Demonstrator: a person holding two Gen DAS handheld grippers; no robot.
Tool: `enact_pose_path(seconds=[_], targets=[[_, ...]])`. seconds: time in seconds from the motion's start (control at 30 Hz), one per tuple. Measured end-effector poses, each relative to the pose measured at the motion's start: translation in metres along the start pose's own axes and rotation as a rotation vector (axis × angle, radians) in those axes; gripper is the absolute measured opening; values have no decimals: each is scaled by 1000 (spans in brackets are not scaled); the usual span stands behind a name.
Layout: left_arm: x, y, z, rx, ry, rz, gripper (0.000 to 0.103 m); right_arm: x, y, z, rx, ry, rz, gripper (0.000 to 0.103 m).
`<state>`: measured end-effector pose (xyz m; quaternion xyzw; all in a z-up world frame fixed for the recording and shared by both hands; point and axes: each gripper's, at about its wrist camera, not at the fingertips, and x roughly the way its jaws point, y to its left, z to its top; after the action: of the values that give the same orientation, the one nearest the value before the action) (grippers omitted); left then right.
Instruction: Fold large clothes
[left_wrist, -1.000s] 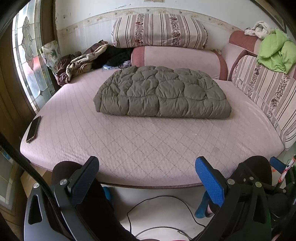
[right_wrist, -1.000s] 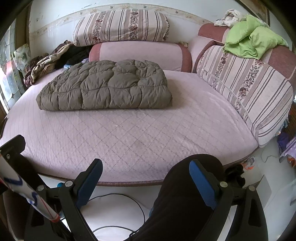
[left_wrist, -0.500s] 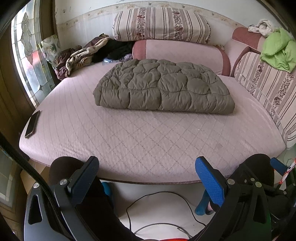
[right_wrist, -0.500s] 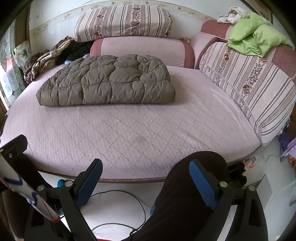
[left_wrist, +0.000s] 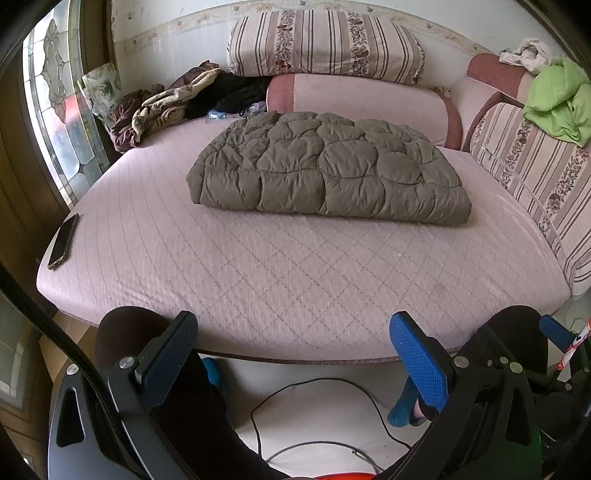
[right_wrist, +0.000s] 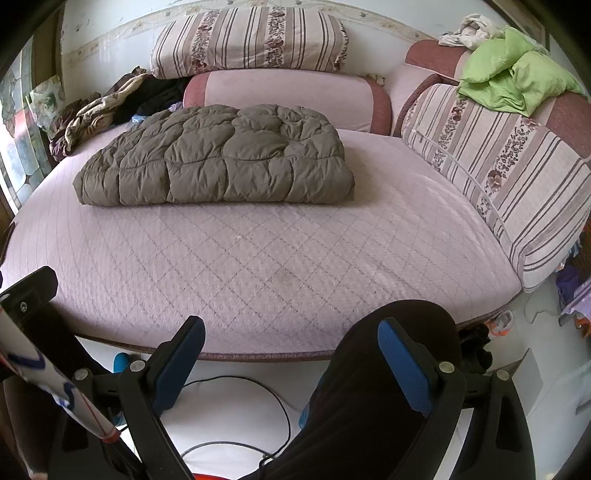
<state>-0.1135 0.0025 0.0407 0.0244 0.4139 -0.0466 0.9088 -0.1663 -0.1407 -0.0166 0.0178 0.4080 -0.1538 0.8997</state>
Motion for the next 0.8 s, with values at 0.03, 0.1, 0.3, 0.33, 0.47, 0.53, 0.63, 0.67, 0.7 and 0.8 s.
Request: enact_pose_path(seconds=[0.03, 0.1, 0.3, 0.33, 0.47, 0.53, 0.63, 0.67, 0.7, 0.8], targets=[[0, 1, 0, -2, 2, -1, 103, 0, 0, 0, -1, 1, 0, 97], [1, 2, 0, -3, 5, -2, 103, 0, 1, 0, -3, 1, 0, 97], [2, 1, 0, -4, 7, -3, 103, 1, 3, -1, -5, 7, 1, 97], [2, 1, 0, -4, 8, -4, 103, 1, 2, -1, -5, 8, 2, 97], [5, 1, -2, -5, 15, -7, 103, 1, 3, -1, -6, 7, 2, 97], [6, 1, -4, -5, 19, -8, 103, 1, 3, -1, -7, 8, 2, 97], [7, 2, -4, -5, 23, -12, 103, 2, 4, -1, -8, 10, 2, 97], [7, 3, -3, -6, 25, -13, 103, 2, 3, -1, -9, 10, 3, 97], [8, 4, -2, -6, 26, -14, 103, 2, 4, -1, -9, 11, 3, 97], [9, 5, -2, -8, 31, -16, 103, 3, 4, -1, -10, 13, 4, 97]])
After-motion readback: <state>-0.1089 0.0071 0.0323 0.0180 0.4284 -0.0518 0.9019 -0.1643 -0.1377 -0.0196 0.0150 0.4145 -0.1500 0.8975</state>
